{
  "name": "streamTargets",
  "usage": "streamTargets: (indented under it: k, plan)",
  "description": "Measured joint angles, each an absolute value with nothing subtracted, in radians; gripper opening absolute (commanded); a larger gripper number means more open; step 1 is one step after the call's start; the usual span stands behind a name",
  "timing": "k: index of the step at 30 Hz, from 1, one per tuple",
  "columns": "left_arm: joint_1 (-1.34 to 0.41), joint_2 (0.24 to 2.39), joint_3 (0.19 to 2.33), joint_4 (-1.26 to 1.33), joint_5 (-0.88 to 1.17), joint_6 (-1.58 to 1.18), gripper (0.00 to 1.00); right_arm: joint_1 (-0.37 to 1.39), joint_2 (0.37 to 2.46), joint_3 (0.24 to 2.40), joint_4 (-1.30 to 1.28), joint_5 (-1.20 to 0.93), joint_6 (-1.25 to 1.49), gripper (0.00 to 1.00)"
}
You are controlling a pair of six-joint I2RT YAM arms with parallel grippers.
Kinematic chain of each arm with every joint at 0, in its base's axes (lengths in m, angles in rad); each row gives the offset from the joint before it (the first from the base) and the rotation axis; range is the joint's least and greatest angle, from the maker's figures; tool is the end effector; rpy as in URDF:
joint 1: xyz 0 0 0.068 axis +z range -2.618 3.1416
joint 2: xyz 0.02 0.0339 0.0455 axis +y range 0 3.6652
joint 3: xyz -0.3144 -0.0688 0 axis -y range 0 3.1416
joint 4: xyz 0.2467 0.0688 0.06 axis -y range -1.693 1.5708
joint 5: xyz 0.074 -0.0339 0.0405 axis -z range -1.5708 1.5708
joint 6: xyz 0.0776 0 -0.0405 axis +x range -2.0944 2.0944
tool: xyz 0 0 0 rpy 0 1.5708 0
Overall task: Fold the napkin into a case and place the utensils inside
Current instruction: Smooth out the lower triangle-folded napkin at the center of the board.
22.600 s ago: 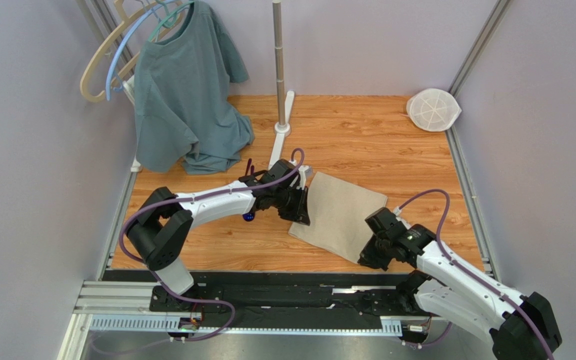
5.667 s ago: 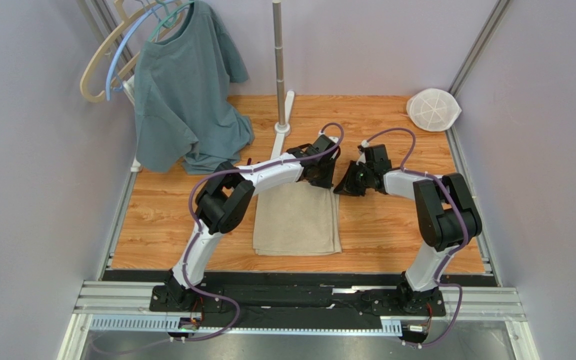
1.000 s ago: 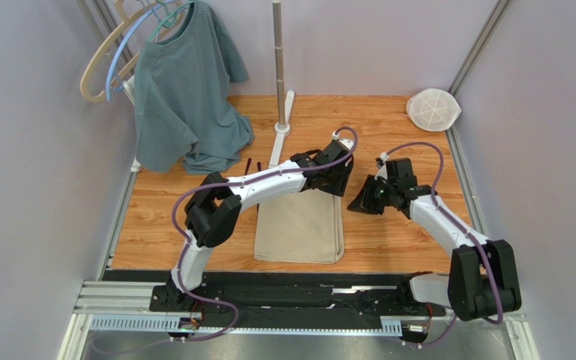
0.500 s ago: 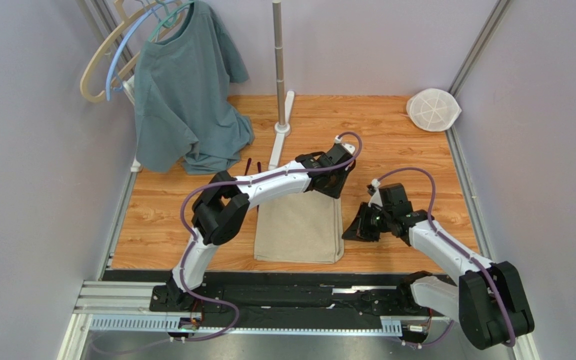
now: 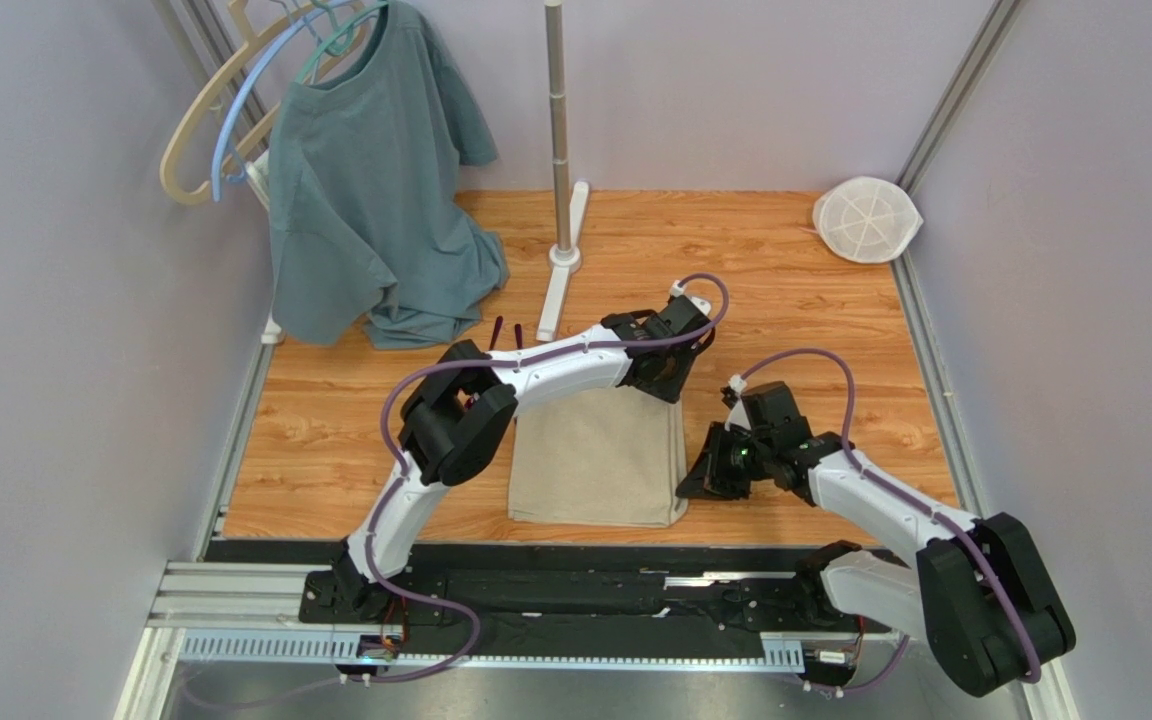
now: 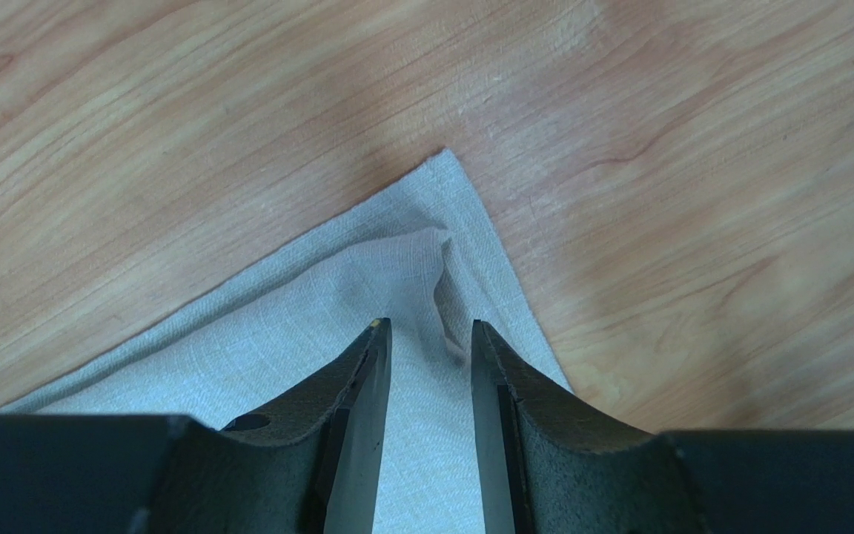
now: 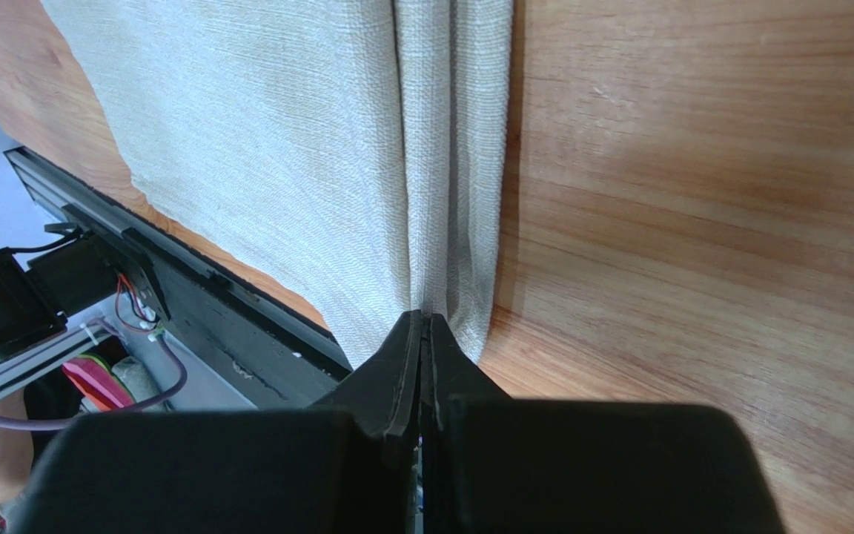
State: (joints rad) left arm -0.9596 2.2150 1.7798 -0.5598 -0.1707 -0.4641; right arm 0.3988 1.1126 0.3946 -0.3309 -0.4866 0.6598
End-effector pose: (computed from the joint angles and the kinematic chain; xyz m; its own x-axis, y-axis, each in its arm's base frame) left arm 0.3205 -0.4345 0.1891 -0.7679 0.3272 -0.5507 0.4588 0.8809 -0.1163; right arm 0.1493 0.1023 0.1547 -0.9733 0.1778 -0.1454 0.0487 0.7784 0.6259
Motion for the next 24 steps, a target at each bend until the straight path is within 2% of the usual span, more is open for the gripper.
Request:
streamTargets:
  k: [6, 11, 14, 19, 21, 24]
  plan:
    - [-0.960, 2.263, 1.822, -0.559, -0.176, -0.458, 0.40, 0.399, 1.101, 0.379, -0.331, -0.467, 0.663, 0.00]
    - [-0.960, 2.294, 1.849, -0.558, -0.191, -0.442, 0.34, 0.399, 1.092, 0.358, -0.334, -0.461, 0.665, 0.00]
    - [-0.960, 2.297, 1.854, -0.558, -0.196, -0.438, 0.27, 0.399, 1.077, 0.346, -0.334, -0.460, 0.666, 0.00]
    - [-0.960, 2.297, 1.856, -0.558, -0.204, -0.436, 0.04, 0.399, 1.061, 0.326, -0.332, -0.458, 0.674, 0.00]
    - [-0.960, 2.297, 1.856, -0.557, -0.205, -0.439, 0.00, 0.399, 1.058, 0.312, -0.324, -0.459, 0.682, 0.00]
    - [-0.960, 2.297, 1.856, -0.553, -0.210, -0.443, 0.00, 0.398, 1.043, 0.290, -0.304, -0.468, 0.698, 0.00]
